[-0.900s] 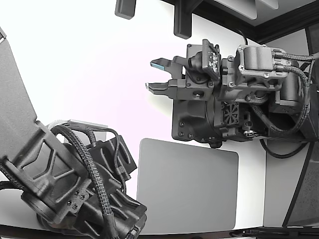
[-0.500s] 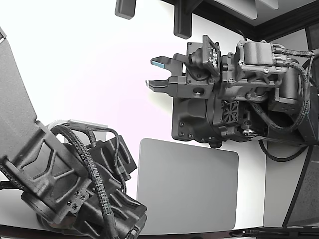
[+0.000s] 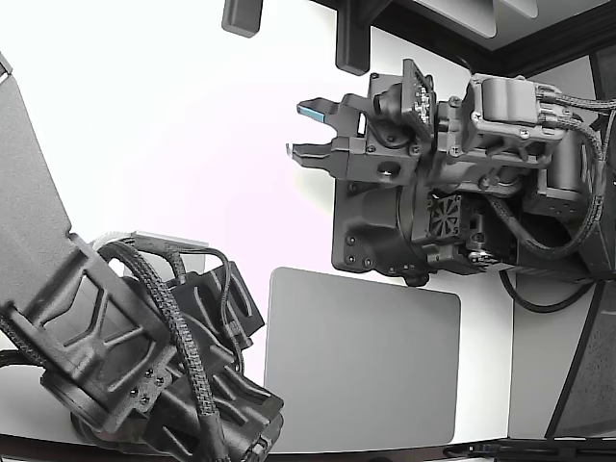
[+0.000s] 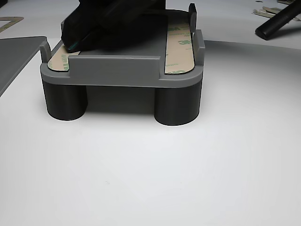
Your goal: Peel off protective film from adhesive tape.
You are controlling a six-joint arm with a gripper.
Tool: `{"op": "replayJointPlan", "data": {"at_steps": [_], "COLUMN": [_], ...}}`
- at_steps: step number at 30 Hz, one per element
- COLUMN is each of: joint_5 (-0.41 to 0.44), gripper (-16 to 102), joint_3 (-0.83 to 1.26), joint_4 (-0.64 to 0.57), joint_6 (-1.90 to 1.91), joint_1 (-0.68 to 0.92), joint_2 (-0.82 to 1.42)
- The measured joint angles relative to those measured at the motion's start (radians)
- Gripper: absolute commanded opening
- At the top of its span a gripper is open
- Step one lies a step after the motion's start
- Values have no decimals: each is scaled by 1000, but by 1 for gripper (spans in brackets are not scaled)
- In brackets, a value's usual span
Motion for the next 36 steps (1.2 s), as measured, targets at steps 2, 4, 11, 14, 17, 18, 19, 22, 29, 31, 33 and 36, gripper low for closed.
{"op": "replayJointPlan", "data": {"at_steps": [2,4,11,14,17,18,19,22,29,31,33,36], "joint_5": [15,15,38,120,210,229,238,241,202,161,127,140], "gripper": [100,100,98,93,80,74,60,-11,-11,-11,-11,-12], "joint_3": [-25,-60,-207,-301,-336,-331,-316,-233,-14,35,66,66], "joint_4": [0,0,23,103,124,115,104,71,-40,-54,-67,-95], "joint_6": [6,-3,-129,-235,-347,-387,-428,-548,-798,-874,-943,-1022], "joint_1": [0,0,57,115,184,199,202,206,206,206,213,244], "joint_2": [-6,-40,-215,-316,-377,-380,-377,-336,-117,-86,-84,-133]}}
